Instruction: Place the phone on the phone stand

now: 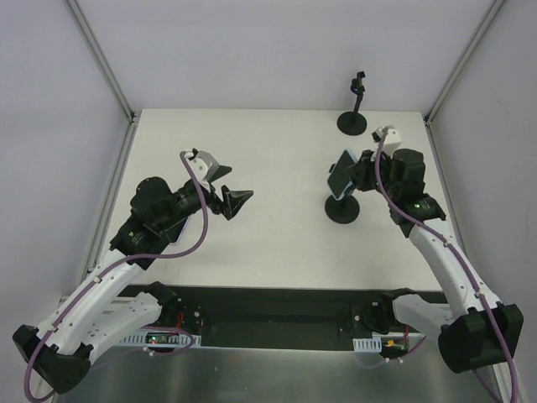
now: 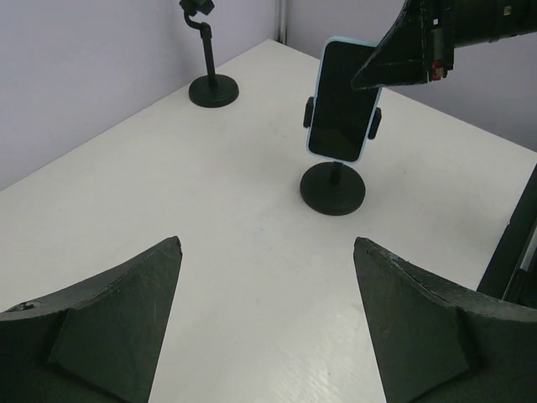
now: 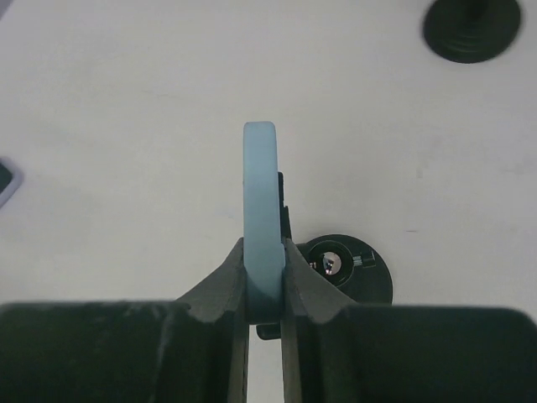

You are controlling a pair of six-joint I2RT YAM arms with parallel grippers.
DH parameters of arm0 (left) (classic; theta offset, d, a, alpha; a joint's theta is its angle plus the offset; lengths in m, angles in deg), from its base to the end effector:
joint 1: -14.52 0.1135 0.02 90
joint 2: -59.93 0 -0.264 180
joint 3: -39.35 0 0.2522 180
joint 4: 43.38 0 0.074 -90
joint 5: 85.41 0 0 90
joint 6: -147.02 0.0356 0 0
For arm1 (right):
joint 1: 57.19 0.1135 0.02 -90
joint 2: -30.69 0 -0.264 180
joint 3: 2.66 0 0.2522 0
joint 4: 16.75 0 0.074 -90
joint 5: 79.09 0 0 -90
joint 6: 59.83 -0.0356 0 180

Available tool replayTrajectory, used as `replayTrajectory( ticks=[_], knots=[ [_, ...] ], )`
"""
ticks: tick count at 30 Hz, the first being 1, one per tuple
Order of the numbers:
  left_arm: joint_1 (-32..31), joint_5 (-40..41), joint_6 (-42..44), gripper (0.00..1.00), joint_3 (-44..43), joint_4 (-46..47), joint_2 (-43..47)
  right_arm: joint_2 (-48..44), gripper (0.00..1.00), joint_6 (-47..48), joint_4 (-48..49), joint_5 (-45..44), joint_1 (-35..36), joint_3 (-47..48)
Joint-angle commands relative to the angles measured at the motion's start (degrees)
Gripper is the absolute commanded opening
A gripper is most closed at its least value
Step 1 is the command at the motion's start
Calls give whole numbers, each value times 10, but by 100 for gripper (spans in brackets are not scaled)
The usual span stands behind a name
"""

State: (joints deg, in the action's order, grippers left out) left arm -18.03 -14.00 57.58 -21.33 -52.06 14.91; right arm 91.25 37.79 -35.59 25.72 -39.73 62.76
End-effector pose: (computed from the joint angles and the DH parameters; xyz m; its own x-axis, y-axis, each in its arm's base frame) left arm 0.1483 -0.1081 0.3814 0.1100 -0.0592 -0.9922 0.7757 0.6293 0.0484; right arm 0.2326 0.0827 0.3386 -0.1586 -0.1843 -0.9700 -0.5526 0.8307 -0.0675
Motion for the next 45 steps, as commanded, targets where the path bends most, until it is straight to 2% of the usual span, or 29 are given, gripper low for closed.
replayTrajectory(
  ticks=[1,2,7,9,15,21,25,36,45],
  knots=[
    [-17,9,-11,82,-6,10,33,-40,0,25,34,-76,-80,19],
    [-22,14,5,82,-7,7,36,-38,0,32,34,-80,-97,22],
    [-52,24,21,82,-11,-6,41,22,0,41,81,19,-237,41],
    [-52,26,17,82,-9,-6,45,51,0,26,114,81,-271,56],
    [-63,52,26,83,2,-4,37,150,0,41,118,151,-340,134],
    [-93,75,39,83,8,-3,27,221,0,123,-5,138,-356,222],
    [-113,84,46,83,11,-4,19,243,0,110,-13,159,-383,236],
    [-149,106,59,85,17,-2,-3,269,0,166,-114,160,-409,288],
    [-162,117,67,86,18,-1,-10,272,0,192,-123,170,-412,274]
  ],
)
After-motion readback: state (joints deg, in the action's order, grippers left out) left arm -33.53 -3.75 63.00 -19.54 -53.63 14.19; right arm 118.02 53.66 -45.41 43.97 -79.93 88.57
